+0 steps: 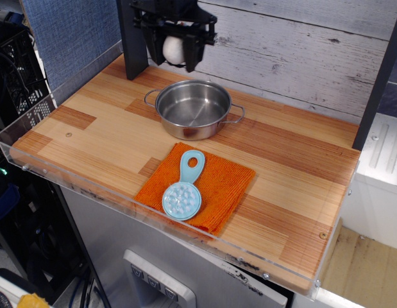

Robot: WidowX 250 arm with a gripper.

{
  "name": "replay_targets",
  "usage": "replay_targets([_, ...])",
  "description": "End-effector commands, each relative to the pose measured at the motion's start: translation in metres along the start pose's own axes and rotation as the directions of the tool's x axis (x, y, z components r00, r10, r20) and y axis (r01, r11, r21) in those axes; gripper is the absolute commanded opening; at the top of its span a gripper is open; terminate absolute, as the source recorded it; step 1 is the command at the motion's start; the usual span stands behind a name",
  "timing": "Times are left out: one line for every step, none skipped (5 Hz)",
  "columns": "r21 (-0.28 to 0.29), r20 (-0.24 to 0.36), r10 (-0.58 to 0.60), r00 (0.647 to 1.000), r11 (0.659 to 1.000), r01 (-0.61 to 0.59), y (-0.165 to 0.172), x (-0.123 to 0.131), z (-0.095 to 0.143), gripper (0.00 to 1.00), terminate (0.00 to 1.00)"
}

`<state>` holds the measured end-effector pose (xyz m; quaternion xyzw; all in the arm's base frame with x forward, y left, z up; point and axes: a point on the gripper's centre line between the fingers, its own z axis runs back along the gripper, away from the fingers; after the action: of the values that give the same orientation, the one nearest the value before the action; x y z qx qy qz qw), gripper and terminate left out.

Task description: Place the white object in the pot on table

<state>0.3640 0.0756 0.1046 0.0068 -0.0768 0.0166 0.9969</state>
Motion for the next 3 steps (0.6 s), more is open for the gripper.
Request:
replay_targets([-0.026, 0.058, -0.031, 0.998, 0.999, 0.032, -0.007, -0.002, 0.031, 1.0, 0.0])
replay_targets([-0.04, 0.065, -0.033, 0.997, 0.999, 0.035, -0.006, 0.001, 0.046, 1.0, 0.0])
replay_targets([-0.065, 0.078, -0.027, 0.997, 0.997, 0.032, -0.004, 0.003, 0.063, 1.0, 0.0])
